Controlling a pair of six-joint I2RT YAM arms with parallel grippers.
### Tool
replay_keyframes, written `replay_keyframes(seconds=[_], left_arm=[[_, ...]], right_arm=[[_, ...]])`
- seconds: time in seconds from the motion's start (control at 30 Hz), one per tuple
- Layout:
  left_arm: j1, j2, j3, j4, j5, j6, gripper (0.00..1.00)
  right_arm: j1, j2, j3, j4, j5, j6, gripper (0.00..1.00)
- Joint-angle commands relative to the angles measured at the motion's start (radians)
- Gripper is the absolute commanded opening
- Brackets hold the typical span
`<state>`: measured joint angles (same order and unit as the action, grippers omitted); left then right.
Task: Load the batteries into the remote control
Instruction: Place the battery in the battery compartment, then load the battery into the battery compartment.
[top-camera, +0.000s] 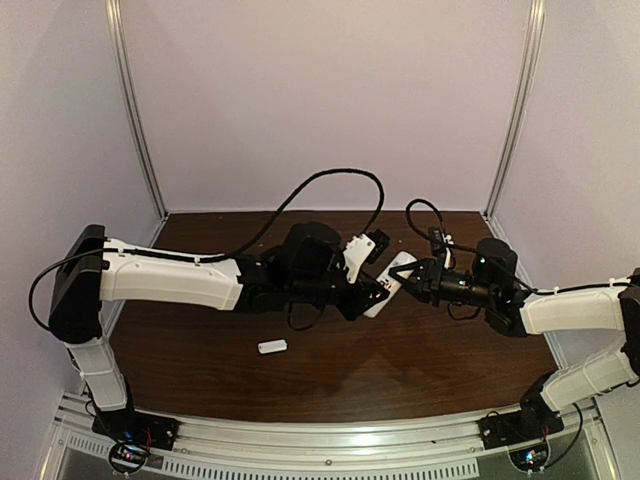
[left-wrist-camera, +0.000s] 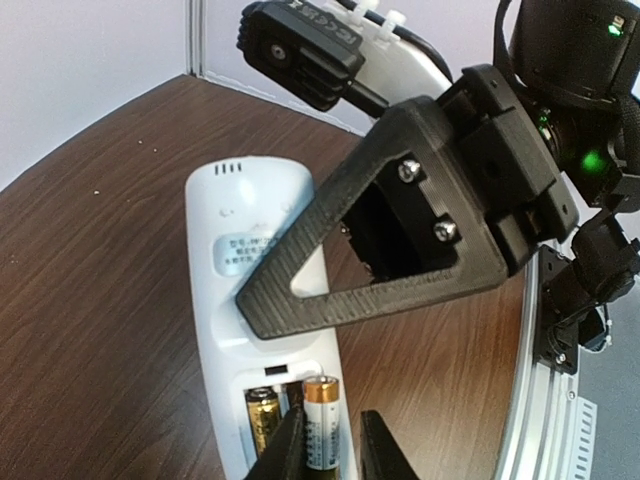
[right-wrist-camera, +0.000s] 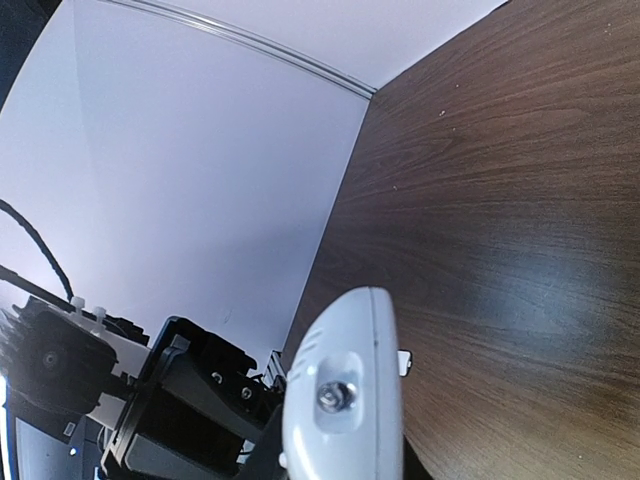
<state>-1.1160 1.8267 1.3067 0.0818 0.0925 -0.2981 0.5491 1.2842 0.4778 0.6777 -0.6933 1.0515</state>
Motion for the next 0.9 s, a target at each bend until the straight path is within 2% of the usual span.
replay_keyframes(seconds=[0.0,0.17,0.43,0.7,0.87], left_arm=[[0.037,-0.017,-0.014,-0.024,-0.055,-0.026,0.22],[0.039,-0.014,-0.015,-0.02,-0.075,-0.037,0.29],[0.043,-0.021,-0.015,-0.021,-0.114,-0.04,0.35],[0.044,-0.073,-0.068,0.031,-0.009,-0.01,0.52],[0.054,-0.182,-0.148,0.058,0.022,0.102,0.56]], right_arm=[[0.0,-0.011,-0.013,0.059,-0.041,0.018,0.0],[0.001,-0.006,-0.018,0.081,-0.052,0.036,0.0],[0.002,0.004,-0.032,0.115,-0.066,0.059,0.0],[0.002,0.009,-0.027,0.118,-0.073,0.058,0.0],[-0.001,0.008,0.003,0.032,-0.097,-0.002,0.0]])
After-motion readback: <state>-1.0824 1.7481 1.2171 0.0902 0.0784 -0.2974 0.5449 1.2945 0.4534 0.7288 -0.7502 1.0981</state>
